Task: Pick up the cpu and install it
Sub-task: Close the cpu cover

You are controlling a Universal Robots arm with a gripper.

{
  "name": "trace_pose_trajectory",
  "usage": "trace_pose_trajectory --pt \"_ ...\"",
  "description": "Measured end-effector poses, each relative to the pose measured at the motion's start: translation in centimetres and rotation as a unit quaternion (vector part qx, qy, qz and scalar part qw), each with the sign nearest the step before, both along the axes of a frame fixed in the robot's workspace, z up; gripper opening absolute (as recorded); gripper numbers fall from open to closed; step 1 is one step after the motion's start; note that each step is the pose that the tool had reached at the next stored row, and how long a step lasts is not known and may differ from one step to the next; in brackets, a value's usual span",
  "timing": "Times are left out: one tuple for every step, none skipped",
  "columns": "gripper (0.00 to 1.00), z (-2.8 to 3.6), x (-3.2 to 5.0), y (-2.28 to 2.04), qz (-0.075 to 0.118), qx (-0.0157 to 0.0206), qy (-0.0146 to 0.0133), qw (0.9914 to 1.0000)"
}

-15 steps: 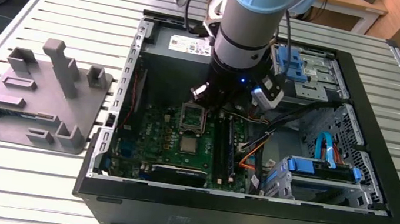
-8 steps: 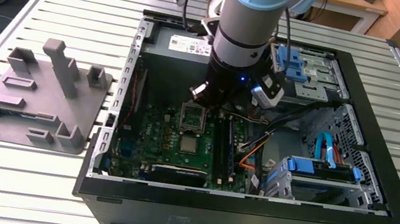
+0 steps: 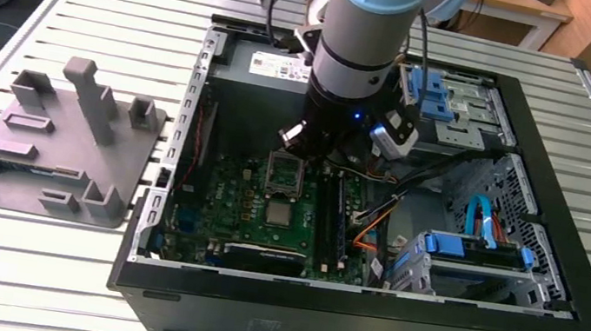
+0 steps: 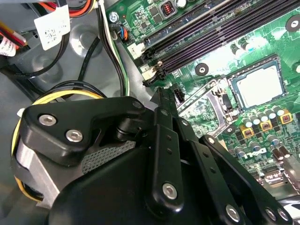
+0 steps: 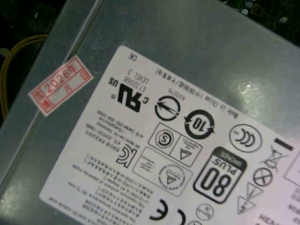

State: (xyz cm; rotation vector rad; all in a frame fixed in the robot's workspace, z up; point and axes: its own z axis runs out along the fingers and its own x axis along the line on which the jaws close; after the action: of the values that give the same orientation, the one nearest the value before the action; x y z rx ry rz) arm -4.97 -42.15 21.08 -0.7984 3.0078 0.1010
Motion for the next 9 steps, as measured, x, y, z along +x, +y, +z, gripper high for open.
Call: trace_pose_trajectory --pt "0.11 0.07 -0.03 -0.01 0.002 0.0 -0.0005 1.0" --pt "0.11 0.17 -0.05 -0.01 0.004 0.0 -0.0009 0.99999" --pt "0.11 0.26 -0.08 -0.01 0.006 0.0001 -0.0014 0.99998" --pt "0.11 0.35 -0.1 -0.01 0.008 0.0001 -0.0018 0.99997" --pt "0.11 0.41 -0.13 -0.01 0.01 0.0001 -0.0021 0.99995" --pt "0.11 0.46 -0.16 -0.01 0.012 0.0001 -0.0024 0.99992" --pt "0.11 0.52 -0.2 -0.01 0.015 0.0001 -0.0028 0.99989" --pt "0.11 0.59 -0.23 -0.01 0.017 0.0001 -0.0032 0.99985" --pt "0.11 0.65 -0.27 -0.01 0.02 0.0 -0.0036 0.9998"
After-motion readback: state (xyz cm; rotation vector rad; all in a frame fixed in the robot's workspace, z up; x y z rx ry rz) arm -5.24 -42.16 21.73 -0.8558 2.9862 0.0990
